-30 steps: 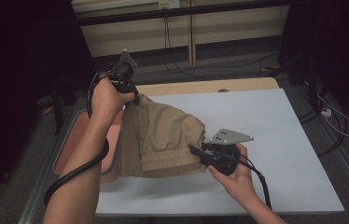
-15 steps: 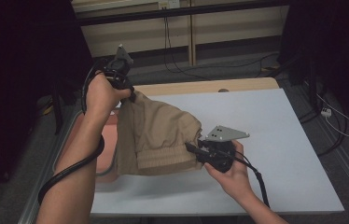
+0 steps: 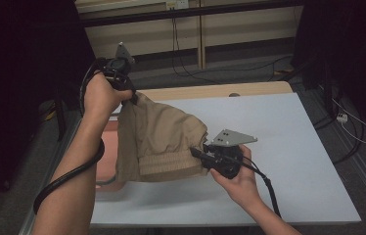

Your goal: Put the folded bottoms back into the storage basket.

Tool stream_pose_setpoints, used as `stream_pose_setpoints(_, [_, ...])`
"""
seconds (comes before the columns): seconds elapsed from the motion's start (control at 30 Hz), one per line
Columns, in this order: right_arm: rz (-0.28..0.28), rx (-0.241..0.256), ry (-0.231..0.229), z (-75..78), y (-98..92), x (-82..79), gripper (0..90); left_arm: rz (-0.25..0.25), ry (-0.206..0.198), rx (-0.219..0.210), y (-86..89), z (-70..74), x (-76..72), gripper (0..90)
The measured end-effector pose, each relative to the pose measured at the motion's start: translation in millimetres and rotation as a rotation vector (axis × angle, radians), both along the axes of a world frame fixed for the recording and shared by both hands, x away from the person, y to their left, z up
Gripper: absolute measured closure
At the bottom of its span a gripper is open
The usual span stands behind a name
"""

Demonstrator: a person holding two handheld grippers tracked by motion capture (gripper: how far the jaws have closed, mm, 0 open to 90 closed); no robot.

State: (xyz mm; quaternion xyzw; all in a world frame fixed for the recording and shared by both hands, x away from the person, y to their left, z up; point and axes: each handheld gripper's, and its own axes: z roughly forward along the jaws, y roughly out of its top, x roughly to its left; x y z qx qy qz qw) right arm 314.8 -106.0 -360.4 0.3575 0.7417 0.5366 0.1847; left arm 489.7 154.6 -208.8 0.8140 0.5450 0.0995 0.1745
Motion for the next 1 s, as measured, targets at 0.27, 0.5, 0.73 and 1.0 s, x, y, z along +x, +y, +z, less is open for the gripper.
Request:
stream_pose_setpoints(0.27, [0.008,0.005,-0.002,2.7,5.0,2.2,74.5,0.008,0.008,-0.001,6.3,3.8,1.5,86.4])
stream_pose_setpoints(0.5, [0.013,0.009,0.000,3.6,9.8,4.7,74.6,0.015,0.009,0.002,10.2,7.3,2.1,86.4])
stream_pose_setpoints(0.73, [0.021,0.012,-0.001,5.0,16.3,6.1,74.6,0.024,0.003,0.004,16.1,10.5,0.8,86.4])
stream_pose_setpoints(1.0, [0.034,0.009,-0.001,6.0,24.8,8.8,74.5,0.032,-0.008,0.001,21.1,15.3,-1.7,86.5])
